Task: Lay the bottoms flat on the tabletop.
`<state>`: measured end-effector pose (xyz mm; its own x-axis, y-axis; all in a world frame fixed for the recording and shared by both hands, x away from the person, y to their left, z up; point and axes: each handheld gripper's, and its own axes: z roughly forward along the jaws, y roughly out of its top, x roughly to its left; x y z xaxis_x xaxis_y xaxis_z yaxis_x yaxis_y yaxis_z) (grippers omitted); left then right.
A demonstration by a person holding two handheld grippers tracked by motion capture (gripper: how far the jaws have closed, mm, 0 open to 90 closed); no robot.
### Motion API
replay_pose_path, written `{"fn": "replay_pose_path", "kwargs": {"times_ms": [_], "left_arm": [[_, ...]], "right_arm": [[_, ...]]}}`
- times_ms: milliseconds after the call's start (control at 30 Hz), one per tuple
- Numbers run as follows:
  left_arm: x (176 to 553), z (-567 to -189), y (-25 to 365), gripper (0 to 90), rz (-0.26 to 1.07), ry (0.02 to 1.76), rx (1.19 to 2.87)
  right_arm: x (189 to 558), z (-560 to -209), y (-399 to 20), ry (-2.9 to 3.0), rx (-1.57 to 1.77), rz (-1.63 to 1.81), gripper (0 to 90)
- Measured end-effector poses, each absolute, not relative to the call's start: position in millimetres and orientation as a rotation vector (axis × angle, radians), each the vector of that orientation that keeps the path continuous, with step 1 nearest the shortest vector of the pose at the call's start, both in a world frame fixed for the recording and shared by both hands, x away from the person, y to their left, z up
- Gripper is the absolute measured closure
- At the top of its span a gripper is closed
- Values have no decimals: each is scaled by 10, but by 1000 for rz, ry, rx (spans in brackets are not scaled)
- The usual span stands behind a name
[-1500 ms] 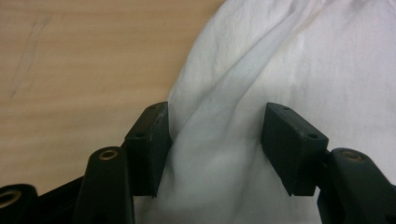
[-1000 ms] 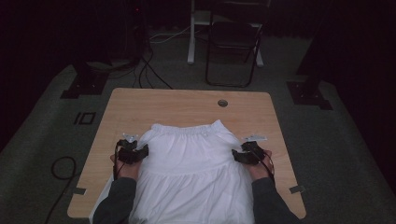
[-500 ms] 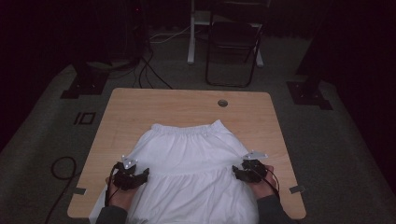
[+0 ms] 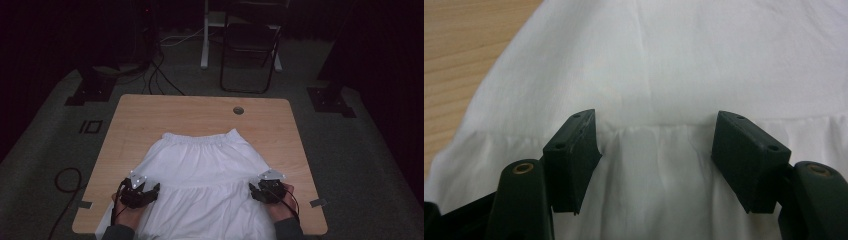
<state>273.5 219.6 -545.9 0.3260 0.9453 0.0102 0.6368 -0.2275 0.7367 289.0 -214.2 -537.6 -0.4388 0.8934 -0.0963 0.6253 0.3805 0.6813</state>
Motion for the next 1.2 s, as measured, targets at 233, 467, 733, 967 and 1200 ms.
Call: {"fn": "replay_pose_path", "kwargs": {"times_ms": [233,467,733,967,1200], "left_arm": [[3043,-5452,2173,412,633,1403,1944],[3511,-5446,2123,423,635,1408,1939],[4144,-5437,2083,420,639,1421,1936],[4498,-5432,2012,402,669,1496,1895],[4451,-5401,1976,395,659,1558,1879]], "right_arm": [[3208,-5394,-2149,2138,1328,787,399],[3643,-5388,-2141,2114,1340,766,399],[4299,-5378,-2125,2077,1379,745,405],[4782,-5368,-2095,2028,1444,720,408],[4827,-5347,-2114,2055,1450,723,397]]}}
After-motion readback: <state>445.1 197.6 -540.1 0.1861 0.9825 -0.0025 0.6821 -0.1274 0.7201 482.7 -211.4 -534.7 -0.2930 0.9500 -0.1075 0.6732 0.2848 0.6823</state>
